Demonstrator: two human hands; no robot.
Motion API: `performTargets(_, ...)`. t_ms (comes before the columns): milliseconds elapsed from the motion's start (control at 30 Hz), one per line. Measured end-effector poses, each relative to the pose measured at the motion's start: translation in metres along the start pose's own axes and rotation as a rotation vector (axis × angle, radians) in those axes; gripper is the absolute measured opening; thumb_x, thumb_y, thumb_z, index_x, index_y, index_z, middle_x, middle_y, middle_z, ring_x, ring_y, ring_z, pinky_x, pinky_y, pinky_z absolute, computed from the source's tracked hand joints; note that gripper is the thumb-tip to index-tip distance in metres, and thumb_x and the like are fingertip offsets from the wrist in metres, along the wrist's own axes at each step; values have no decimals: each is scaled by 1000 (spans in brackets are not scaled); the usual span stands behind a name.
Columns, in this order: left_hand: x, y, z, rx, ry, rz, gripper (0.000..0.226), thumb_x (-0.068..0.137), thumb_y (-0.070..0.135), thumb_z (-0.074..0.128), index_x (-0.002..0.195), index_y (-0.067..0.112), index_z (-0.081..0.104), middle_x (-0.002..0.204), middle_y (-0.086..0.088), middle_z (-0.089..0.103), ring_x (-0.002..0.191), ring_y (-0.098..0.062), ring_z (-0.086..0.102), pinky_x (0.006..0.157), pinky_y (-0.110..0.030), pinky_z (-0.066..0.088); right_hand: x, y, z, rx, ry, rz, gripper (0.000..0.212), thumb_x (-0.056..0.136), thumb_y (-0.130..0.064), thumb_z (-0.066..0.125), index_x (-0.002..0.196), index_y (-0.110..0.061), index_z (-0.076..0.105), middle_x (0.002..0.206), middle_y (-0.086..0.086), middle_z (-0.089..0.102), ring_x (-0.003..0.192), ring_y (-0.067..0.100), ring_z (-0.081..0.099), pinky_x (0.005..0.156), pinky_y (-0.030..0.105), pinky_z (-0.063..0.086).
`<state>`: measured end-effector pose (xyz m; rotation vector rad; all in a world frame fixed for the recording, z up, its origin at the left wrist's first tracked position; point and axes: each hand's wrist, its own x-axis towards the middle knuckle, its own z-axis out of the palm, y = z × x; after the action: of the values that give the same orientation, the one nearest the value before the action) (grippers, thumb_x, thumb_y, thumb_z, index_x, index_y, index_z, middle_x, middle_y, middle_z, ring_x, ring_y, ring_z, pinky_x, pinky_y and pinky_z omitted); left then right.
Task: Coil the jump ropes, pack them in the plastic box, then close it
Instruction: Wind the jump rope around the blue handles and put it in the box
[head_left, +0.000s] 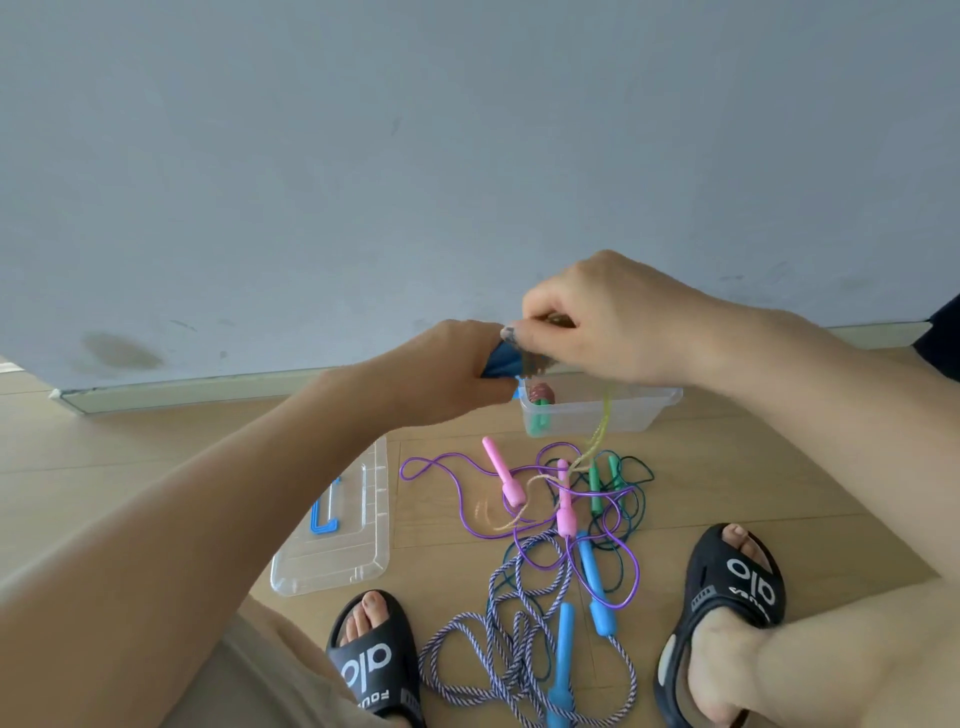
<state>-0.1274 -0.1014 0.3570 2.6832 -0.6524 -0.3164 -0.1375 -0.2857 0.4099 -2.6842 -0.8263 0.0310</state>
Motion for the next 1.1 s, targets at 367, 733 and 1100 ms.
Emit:
performTargets(367,-26,34,-3,-114,-77,166,22,87,29,68,78,16,52,57,6,47,50,-7,44,47,-16,34,10,24,21,550,-134,224,54,95,-51,57,59,-19,33,56,-1,29,51,14,24,47,26,21)
performTargets(733,-17,-3,-30,-680,-71,-10,36,93,28,52,103,-7,55,83,-30,57,66,-23,49,68,-38,41,4,6,52,966,-183,549,43,100,-36,37,59,-22,34,49,-6,24,48,14,14,42,22,12)
performTargets(1100,-4,-17,-18,-127,-34,-81,19,100,30,49,89,14,51,72,5,69,47,-6,58,50,-21,47,-3,-4,35,230,-65,262,38,92,-34,50,78,0,62,73,17,64,58,20,45,57,37,43)
